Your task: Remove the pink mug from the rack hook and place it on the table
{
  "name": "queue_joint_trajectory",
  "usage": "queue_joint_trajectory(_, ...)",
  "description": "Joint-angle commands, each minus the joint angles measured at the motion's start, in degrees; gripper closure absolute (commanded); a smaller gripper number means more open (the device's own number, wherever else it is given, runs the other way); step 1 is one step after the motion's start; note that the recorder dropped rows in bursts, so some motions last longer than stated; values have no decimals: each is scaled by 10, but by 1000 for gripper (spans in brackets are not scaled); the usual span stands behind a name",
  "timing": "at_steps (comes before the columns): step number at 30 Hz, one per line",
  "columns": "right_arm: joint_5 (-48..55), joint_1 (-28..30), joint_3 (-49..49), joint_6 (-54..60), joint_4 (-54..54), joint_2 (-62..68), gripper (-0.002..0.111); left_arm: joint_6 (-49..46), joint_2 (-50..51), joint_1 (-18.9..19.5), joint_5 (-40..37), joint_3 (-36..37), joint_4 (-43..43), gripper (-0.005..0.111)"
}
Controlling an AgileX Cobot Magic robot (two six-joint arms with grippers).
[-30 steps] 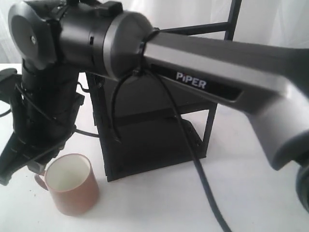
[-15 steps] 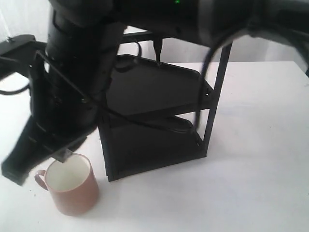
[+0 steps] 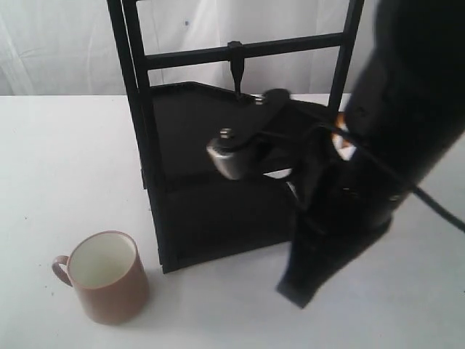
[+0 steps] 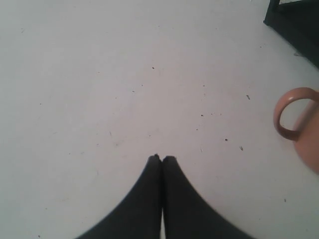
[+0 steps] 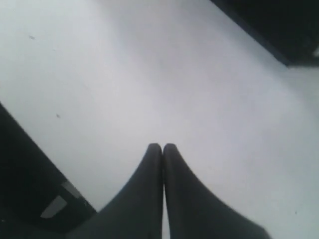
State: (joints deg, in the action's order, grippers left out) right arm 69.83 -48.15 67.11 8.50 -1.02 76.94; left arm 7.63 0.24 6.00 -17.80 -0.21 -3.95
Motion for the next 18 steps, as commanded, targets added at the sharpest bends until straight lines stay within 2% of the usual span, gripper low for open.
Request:
queue_joint_trajectory(1,1,96,-70,-13,-26,-56,108,-1,-2,-5,-9,2,5,107)
queue_joint_trajectory(8,-32,275,-115,-17,-42,-86,108,-1,-2,-5,-9,2,5,107)
queue_joint_trajectory(12,-80,365,-130,-61,-62,-81,108,-1,-2,-5,-9,2,5,107)
queue_joint_trajectory(15,-101,397,-145,-96,-81,-85,108,-1,-2,-5,-9,2,5,107)
queue_joint_trajectory(18,-97,399,-149,-148,-79,-94,108,-1,-2,-5,-9,2,5,107)
